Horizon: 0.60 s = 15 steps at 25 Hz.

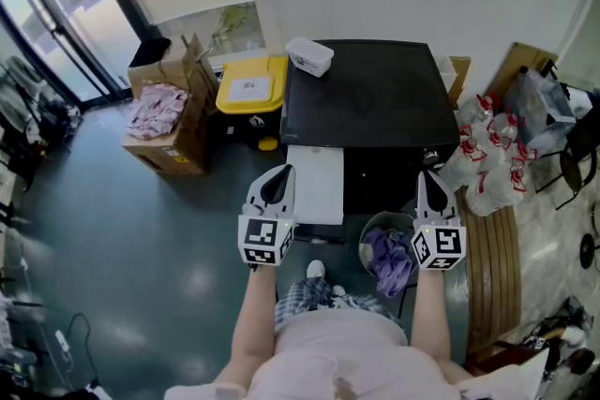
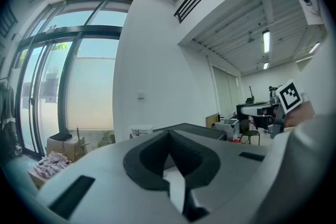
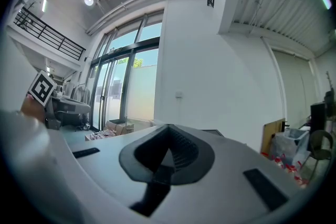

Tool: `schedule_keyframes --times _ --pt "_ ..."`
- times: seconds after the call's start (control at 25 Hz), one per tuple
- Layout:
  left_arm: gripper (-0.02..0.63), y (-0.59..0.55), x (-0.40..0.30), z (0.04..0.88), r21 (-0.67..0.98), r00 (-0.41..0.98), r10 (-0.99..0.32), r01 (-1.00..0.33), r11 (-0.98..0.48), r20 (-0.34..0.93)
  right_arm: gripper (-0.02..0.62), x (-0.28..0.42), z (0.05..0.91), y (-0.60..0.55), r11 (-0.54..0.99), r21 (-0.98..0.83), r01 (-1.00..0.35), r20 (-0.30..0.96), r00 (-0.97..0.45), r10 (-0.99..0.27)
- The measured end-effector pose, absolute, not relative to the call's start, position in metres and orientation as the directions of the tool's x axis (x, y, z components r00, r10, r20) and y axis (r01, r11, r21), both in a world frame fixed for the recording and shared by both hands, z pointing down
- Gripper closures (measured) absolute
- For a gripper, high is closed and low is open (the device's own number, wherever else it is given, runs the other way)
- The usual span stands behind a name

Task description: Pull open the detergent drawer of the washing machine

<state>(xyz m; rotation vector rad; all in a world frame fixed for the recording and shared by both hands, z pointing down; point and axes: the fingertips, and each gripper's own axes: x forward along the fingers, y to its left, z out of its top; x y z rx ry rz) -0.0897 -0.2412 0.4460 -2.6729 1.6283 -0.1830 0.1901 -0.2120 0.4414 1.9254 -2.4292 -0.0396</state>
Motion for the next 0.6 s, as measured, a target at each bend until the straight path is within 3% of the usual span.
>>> schedule_keyframes --times 0.6 --pt "0.581 -0.2379 -0.0932 0.4487 -0.05 0.455 -0.885 -0.886 -0.461 0.096 0.581 0.193 0.445 -0.2075 0.22 0.045 -0.974 0.029 -0.219 -0.975"
